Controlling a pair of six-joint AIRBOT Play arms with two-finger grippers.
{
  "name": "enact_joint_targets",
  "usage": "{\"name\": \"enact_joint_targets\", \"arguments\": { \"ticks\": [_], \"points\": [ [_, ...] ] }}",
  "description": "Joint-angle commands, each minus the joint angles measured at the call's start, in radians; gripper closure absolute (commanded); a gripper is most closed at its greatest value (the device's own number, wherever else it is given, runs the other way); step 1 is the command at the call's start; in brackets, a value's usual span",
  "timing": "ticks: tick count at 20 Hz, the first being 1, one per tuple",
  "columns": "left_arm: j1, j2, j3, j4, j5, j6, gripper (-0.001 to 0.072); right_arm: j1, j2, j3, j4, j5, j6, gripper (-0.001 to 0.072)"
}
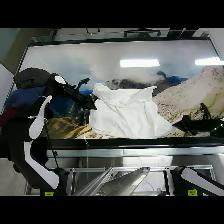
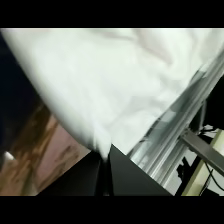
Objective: Fold the shirts.
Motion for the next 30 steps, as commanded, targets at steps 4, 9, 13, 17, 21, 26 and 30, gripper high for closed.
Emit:
{"name": "enact_joint_targets", "arguments": {
  "ticks": [4, 9, 13, 17, 21, 26, 30],
  "points": [
    [0.101, 0.316, 0.018, -0.510, -0.029, 0.068, 0.0685, 0.003, 0.186, 0.415, 0.387, 0.105, -0.045, 0.0692],
    [0.113, 0.564, 0.234, -0.658, 0.048, 0.078, 0.0684, 0.003, 0.261, 0.803, 0.655, 0.073, -0.043, 0.0692],
    [0.101, 0.690, 0.366, -0.462, 0.142, 0.082, 0.0681, 0.003, 0.261, 0.976, 0.649, 0.045, -0.031, 0.0692],
    [0.032, 0.740, 0.205, -0.266, 0.175, 0.058, 0.0680, 0.093, 0.219, 0.971, 0.428, 0.072, 0.021, 0.0692],
    [-0.021, 0.661, -0.009, -0.187, 0.246, 0.076, 0.0679, 0.285, 0.111, 0.880, 0.138, 0.054, 0.061, 0.0692],
    [-0.021, 0.446, -0.124, -0.187, 0.276, 0.127, 0.0686, 0.359, -0.082, 0.745, -0.138, -0.026, 0.137, 0.0692],
    [0.005, 0.276, -0.139, -0.189, 0.377, 0.167, 0.0683, 0.360, -0.273, 0.727, -0.154, -0.121, 0.139, 0.0691]
  ]
}}
